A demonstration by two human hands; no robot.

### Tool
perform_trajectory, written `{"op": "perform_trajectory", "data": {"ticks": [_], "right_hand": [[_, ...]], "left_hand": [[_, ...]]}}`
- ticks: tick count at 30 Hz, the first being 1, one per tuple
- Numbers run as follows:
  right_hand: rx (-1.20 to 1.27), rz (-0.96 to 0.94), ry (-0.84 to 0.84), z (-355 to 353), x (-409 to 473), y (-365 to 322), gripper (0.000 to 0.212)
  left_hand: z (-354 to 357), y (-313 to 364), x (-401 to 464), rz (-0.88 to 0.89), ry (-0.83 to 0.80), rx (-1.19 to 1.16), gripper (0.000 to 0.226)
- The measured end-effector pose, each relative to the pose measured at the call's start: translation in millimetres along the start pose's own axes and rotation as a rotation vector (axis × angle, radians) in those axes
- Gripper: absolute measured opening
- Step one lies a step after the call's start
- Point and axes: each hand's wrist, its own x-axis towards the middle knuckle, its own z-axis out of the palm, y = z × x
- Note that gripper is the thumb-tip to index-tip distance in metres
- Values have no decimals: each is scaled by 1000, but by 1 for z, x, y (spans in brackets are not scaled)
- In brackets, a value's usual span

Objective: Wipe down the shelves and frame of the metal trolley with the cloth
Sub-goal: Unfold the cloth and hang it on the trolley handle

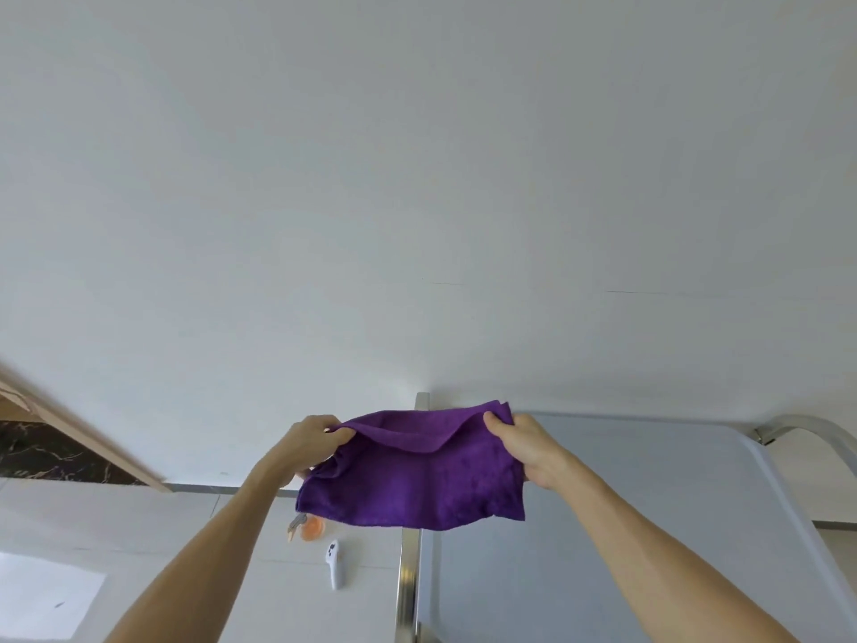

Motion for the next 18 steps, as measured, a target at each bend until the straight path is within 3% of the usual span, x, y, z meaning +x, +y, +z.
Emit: {"op": "perform_trajectory", "data": {"ticks": [6, 9, 11, 14, 18], "right_hand": [[-82, 4, 203, 5, 20, 24, 37], [-72, 3, 283, -1, 24, 34, 30], [-196, -12, 323, -1, 22, 40, 27], [-455, -93, 349, 8, 17, 54, 27], [-564, -217, 154, 35, 1, 65, 10]], "left_hand": [[17, 0, 17, 23, 94, 47, 26], [22, -3, 18, -8, 207, -108, 24], [29, -5, 14, -1, 251, -190, 22], [54, -14, 2, 32, 127, -249, 14], [95, -24, -20, 110, 14, -252, 8]]}}
